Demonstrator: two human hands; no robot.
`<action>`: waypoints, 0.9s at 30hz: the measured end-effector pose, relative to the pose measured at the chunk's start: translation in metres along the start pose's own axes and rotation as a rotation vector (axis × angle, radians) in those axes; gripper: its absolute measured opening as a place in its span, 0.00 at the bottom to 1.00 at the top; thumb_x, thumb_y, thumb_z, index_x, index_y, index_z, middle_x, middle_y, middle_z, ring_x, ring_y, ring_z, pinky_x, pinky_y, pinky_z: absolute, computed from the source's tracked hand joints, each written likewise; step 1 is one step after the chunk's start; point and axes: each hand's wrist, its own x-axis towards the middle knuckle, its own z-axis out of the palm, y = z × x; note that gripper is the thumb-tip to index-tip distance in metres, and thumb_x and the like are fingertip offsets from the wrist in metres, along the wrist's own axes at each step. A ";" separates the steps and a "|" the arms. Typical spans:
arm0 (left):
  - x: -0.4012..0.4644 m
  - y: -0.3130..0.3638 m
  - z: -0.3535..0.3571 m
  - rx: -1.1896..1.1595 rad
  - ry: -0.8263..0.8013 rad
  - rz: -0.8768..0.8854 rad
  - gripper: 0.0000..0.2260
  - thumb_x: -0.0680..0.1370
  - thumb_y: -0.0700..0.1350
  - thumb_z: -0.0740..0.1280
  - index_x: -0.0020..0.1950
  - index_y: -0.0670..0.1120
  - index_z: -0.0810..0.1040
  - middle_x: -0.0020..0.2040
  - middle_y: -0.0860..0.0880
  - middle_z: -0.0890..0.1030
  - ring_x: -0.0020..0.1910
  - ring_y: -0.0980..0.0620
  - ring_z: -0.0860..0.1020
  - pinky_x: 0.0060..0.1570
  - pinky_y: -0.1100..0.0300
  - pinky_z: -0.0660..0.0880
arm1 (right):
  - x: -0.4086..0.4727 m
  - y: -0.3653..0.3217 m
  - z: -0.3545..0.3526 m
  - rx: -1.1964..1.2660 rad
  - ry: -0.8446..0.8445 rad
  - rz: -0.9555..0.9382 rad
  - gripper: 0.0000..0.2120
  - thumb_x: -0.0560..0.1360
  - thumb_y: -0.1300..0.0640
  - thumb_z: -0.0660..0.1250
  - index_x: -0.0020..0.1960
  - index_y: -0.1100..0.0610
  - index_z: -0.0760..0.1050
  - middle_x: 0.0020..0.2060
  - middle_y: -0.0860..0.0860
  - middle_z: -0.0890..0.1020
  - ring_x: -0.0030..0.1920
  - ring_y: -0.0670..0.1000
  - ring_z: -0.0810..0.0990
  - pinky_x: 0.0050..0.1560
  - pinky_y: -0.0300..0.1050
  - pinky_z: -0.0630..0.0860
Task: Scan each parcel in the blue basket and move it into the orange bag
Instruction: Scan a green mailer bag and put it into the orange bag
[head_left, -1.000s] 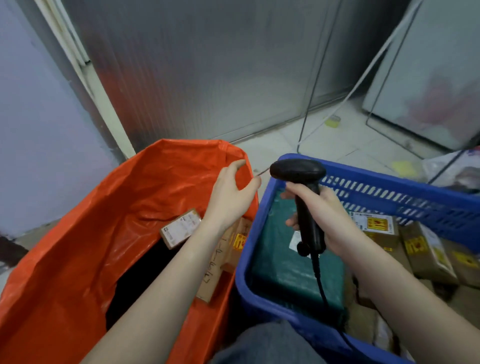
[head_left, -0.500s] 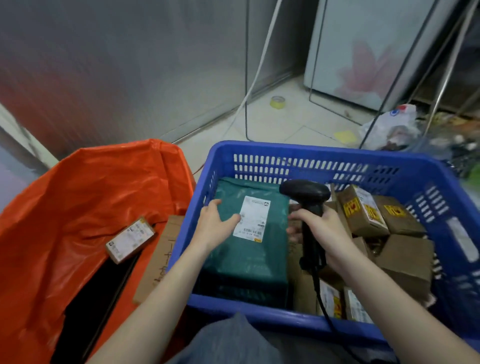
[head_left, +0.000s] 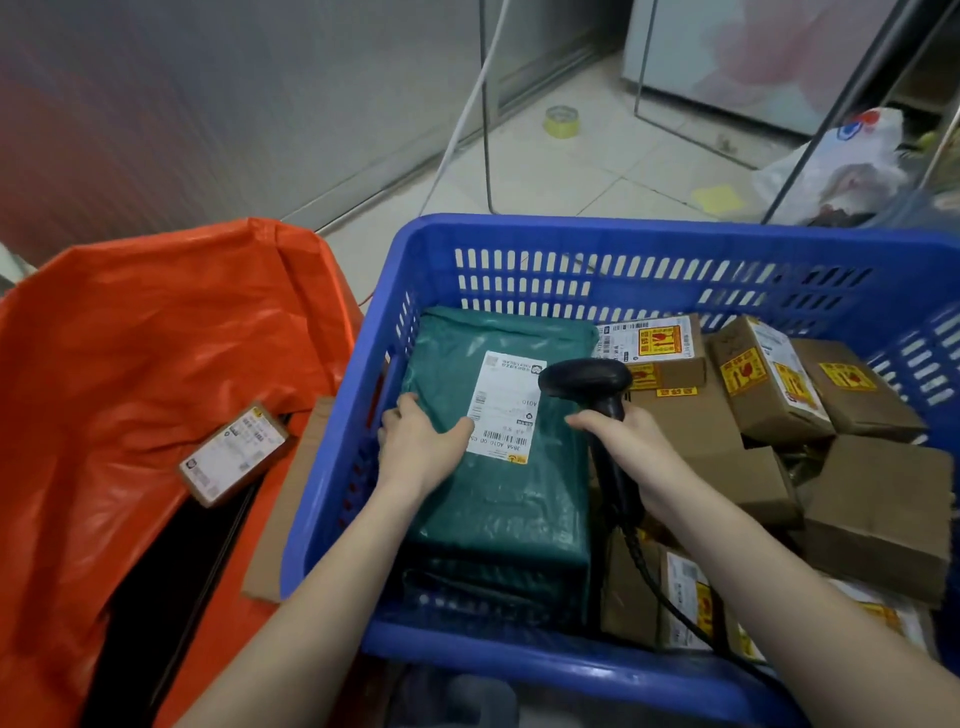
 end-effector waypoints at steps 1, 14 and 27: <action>0.000 0.001 0.000 -0.013 0.006 -0.008 0.32 0.75 0.53 0.67 0.72 0.39 0.61 0.70 0.38 0.65 0.69 0.38 0.64 0.69 0.51 0.61 | 0.002 0.002 0.001 0.003 -0.003 0.002 0.05 0.73 0.56 0.69 0.48 0.54 0.77 0.47 0.54 0.81 0.50 0.54 0.79 0.50 0.49 0.74; 0.009 0.013 -0.011 -0.107 -0.118 -0.122 0.45 0.63 0.62 0.64 0.74 0.41 0.58 0.71 0.39 0.65 0.70 0.40 0.64 0.69 0.46 0.64 | 0.007 0.010 -0.001 0.057 -0.025 0.086 0.13 0.74 0.56 0.69 0.57 0.56 0.75 0.51 0.55 0.82 0.52 0.54 0.80 0.54 0.49 0.76; 0.014 0.000 0.004 -0.201 -0.173 -0.169 0.37 0.73 0.56 0.67 0.76 0.45 0.54 0.67 0.44 0.72 0.62 0.42 0.74 0.63 0.50 0.71 | 0.008 0.008 -0.011 0.072 -0.022 0.094 0.13 0.73 0.57 0.69 0.57 0.58 0.76 0.51 0.58 0.82 0.49 0.57 0.81 0.52 0.50 0.76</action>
